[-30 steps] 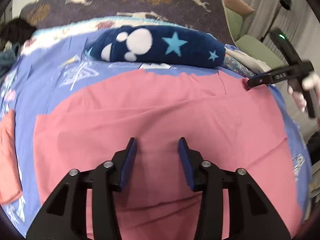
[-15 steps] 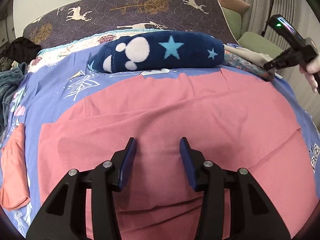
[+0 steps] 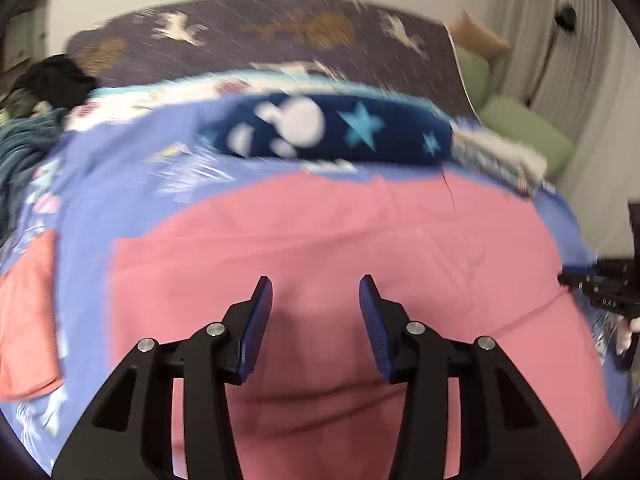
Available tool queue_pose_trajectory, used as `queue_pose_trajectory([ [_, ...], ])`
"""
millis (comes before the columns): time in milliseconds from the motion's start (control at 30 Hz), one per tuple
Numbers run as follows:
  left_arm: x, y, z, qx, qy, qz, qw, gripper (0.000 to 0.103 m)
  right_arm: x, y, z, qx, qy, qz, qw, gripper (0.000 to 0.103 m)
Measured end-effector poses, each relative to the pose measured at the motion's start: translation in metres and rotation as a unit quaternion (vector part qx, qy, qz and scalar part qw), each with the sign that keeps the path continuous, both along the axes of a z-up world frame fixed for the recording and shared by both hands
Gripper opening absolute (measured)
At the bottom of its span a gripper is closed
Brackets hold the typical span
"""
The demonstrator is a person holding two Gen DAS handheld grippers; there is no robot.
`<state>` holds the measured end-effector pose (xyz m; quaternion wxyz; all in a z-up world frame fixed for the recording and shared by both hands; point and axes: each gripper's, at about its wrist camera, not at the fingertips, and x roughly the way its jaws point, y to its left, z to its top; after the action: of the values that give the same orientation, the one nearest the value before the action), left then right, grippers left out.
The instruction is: Fold small clothes
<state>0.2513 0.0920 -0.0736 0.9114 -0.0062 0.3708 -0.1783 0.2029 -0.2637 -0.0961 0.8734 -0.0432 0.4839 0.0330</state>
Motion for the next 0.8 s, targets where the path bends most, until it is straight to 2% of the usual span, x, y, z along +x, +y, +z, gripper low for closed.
queue_pose_trajectory([
  [67,-0.014,0.027,0.009,-0.013,-0.006,0.021,0.9997,0.046,-0.014,-0.002,0.020,0.016,-0.030,-0.030,0.999,0.018],
  [133,-0.024,0.051,0.008,-0.018,0.002,0.046,0.9988,0.046,-0.023,0.010,0.036,0.011,-0.074,-0.009,0.997,0.017],
  [200,-0.031,0.073,0.001,-0.026,0.021,0.073,0.9968,0.046,-0.031,0.030,0.045,0.026,-0.095,0.024,0.995,0.018],
  [300,-0.043,0.089,-0.008,-0.046,0.035,0.088,0.9944,0.046,-0.018,0.048,0.030,0.036,-0.068,0.031,0.997,0.028],
  [367,-0.054,0.091,-0.013,-0.038,0.038,0.088,0.9947,0.046,-0.004,0.049,-0.001,0.016,-0.017,0.010,1.000,0.028],
  [400,-0.059,0.093,-0.014,-0.035,0.040,0.086,0.9949,0.046,-0.004,0.046,-0.012,0.026,-0.017,0.001,1.000,0.028],
  [433,-0.066,0.095,-0.015,-0.034,0.042,0.083,0.9951,0.046,-0.010,0.045,-0.009,0.037,-0.031,-0.005,0.999,0.028],
  [500,-0.077,0.101,-0.015,-0.042,0.043,0.075,0.9954,0.047,-0.019,0.042,-0.002,0.049,-0.030,-0.015,0.998,0.028],
  [567,-0.093,0.108,-0.015,-0.070,0.047,0.061,0.9946,0.048,-0.040,0.037,0.010,0.075,-0.053,-0.016,0.996,0.028],
  [667,-0.111,0.113,-0.016,-0.109,0.053,0.042,0.9917,0.053,-0.073,0.026,0.022,0.080,-0.075,-0.019,0.994,0.030],
  [800,-0.130,0.107,-0.024,-0.120,0.070,0.026,0.9900,0.055,-0.098,0.001,0.022,0.116,-0.074,-0.051,0.989,0.031],
])
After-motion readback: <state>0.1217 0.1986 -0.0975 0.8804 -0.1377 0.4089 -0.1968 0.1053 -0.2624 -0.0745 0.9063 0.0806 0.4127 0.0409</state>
